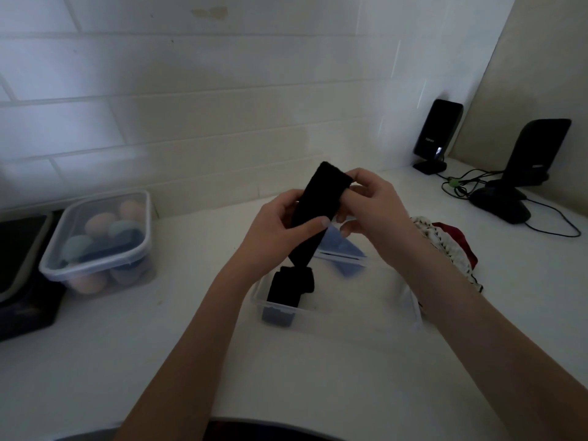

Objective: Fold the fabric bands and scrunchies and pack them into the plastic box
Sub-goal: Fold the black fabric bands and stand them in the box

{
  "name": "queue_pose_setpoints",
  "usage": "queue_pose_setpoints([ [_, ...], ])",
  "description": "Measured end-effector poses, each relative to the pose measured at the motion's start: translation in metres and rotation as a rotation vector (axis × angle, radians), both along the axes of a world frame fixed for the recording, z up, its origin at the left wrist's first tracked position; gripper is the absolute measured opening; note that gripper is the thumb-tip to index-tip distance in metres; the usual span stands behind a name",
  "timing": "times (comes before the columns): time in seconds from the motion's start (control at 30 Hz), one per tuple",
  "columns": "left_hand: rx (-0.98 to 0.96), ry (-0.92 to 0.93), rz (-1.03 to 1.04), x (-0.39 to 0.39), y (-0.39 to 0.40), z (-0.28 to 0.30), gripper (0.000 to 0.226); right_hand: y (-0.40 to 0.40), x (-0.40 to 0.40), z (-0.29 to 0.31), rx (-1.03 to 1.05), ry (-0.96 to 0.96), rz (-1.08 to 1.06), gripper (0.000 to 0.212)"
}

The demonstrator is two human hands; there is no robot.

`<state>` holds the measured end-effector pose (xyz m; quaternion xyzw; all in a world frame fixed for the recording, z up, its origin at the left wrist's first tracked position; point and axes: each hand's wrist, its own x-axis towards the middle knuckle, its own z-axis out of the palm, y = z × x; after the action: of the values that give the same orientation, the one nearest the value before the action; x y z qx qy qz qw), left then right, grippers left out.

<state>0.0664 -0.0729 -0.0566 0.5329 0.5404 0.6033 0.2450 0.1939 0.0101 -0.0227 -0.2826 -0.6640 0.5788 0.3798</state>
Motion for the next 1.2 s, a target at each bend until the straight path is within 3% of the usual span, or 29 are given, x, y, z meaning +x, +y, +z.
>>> queue_pose_setpoints([
  [0.1, 0.004, 0.020, 0.004, 0.001, 0.000, 0.001, 0.003, 0.000, -0.001, 0.001, -0.084, 0.039, 0.081, 0.007],
  [0.23, -0.035, -0.036, -0.074, 0.002, -0.002, 0.003, 0.021, 0.002, -0.002, 0.003, -0.178, 0.108, 0.105, 0.008],
  [0.33, -0.037, -0.069, -0.049, 0.002, -0.002, 0.003, 0.011, 0.003, -0.003, 0.005, -0.257, 0.130, 0.164, 0.013],
  [0.47, 0.017, -0.125, 0.055, -0.002, 0.000, 0.002, 0.003, 0.004, 0.003, 0.005, -0.244, -0.069, 0.353, 0.016],
  [0.57, 0.036, 0.041, 0.185, -0.003, 0.002, -0.003, 0.021, -0.002, 0.000, -0.001, 0.044, -0.179, 0.242, 0.003],
  [0.63, 0.080, 0.273, 0.364, -0.004, 0.004, -0.005, 0.026, -0.002, -0.001, -0.001, 0.077, -0.060, 0.120, 0.008],
  [0.7, 0.175, 0.376, 0.567, -0.007, 0.004, -0.007, 0.038, 0.002, 0.000, 0.001, 0.068, 0.086, 0.057, 0.011],
  [0.8, 0.193, 0.235, 0.657, -0.013, 0.000, -0.003, 0.044, 0.004, 0.004, 0.005, 0.217, 0.177, 0.058, 0.023],
  [0.93, 0.092, 0.026, 0.328, -0.004, 0.002, -0.001, 0.039, 0.000, 0.002, 0.000, 0.373, 0.155, 0.126, 0.027],
  [1.07, -0.088, -0.411, 0.195, -0.004, 0.002, 0.010, 0.043, 0.004, -0.002, -0.010, 0.668, -0.010, 0.153, 0.035],
  [1.13, -0.110, -0.462, 0.175, -0.006, 0.001, 0.012, 0.034, 0.003, -0.003, -0.013, 0.747, -0.096, 0.205, 0.036],
  [1.2, -0.078, -0.386, 0.139, -0.005, 0.000, 0.009, 0.022, 0.002, -0.003, -0.016, 0.819, -0.142, 0.232, 0.032],
])
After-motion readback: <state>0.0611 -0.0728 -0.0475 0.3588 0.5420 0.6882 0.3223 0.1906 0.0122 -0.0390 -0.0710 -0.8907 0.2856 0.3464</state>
